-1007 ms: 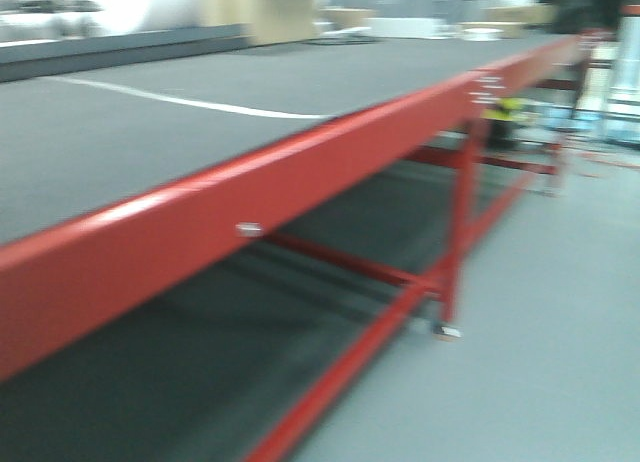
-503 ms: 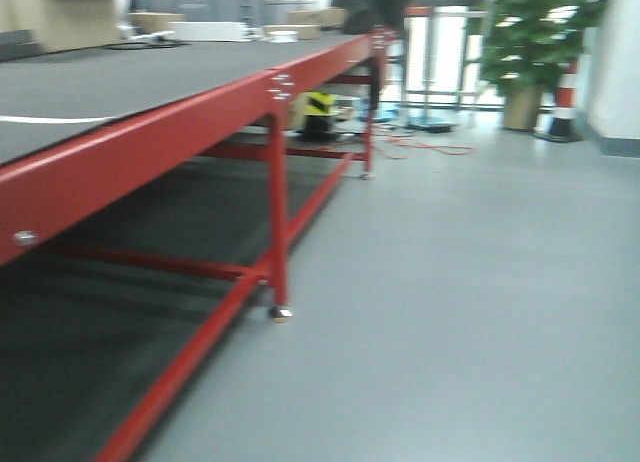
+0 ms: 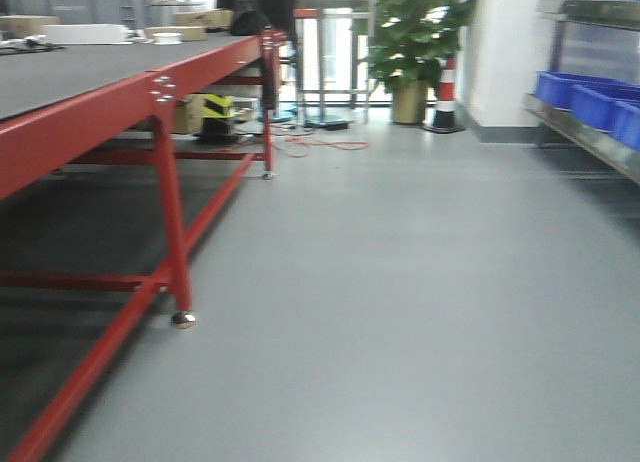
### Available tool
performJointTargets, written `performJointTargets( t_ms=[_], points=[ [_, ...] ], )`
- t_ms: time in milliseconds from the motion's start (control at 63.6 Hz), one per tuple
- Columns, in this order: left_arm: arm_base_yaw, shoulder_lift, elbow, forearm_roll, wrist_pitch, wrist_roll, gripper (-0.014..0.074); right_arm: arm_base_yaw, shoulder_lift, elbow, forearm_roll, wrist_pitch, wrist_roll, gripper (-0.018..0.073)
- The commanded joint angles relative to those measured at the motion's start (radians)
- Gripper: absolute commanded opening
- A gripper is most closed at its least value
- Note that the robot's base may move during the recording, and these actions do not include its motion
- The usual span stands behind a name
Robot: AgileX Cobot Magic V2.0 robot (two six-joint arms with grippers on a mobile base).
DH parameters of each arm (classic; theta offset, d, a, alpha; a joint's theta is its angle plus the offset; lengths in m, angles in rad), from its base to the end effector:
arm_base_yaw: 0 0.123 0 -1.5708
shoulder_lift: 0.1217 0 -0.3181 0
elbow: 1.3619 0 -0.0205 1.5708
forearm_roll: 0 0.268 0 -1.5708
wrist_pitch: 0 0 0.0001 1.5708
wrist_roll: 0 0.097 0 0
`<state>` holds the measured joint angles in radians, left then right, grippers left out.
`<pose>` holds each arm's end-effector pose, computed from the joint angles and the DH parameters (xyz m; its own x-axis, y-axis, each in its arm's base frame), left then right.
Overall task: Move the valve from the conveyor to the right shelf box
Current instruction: 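Drive the base away from the conveyor to the blue-bin shelf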
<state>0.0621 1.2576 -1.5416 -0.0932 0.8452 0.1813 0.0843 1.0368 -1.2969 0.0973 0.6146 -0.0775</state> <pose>0.2678 0.0099 0.5075 -0.4504 0.0910 -0.8882 0.0540 0.9957 0.0746 0.2098 0.0232 0.4995 -0.2613 -0.0200 -0.9650 -0.1374 0.9904 0.0167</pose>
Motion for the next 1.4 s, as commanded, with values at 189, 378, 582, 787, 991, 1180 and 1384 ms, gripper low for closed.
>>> performJointTargets(
  t_ms=[189,378,582,787,991,1180,1384],
  points=[
    [-0.005,-0.013,-0.010,-0.009,-0.051,-0.008,-0.0111,-0.003,-0.013,-0.017,-0.009,-0.078,-0.002,-0.0155],
    [-0.005,-0.013,-0.010,-0.009,-0.051,-0.008,-0.0111,-0.003,-0.013,-0.017,-0.009,-0.078,-0.002,-0.0155],
    [-0.005,-0.013,-0.010,-0.009,-0.051,-0.008,-0.0111,-0.003,-0.013,-0.017,-0.009,-0.078,-0.002,-0.0155],
    [-0.005,-0.013,-0.010,-0.009,-0.051,-0.008,-0.0111,-0.003,-0.013,-0.017,-0.009,-0.078,-0.002,-0.0155],
    [-0.005,-0.013,-0.010,-0.009,-0.051,-0.008,-0.0111,-0.003,-0.013,-0.017,-0.009,-0.078,-0.002,-0.0155],
    [-0.005,-0.013,-0.010,-0.009,-0.051,-0.008,-0.0111,-0.003,-0.013,-0.017,-0.009,-0.078,-0.002,-0.0155],
    [-0.005,-0.013,-0.010,-0.009,-0.051,-0.008,-0.0111,-0.003,-0.013,-0.017,-0.009,-0.078,-0.002,-0.0155]
  ],
)
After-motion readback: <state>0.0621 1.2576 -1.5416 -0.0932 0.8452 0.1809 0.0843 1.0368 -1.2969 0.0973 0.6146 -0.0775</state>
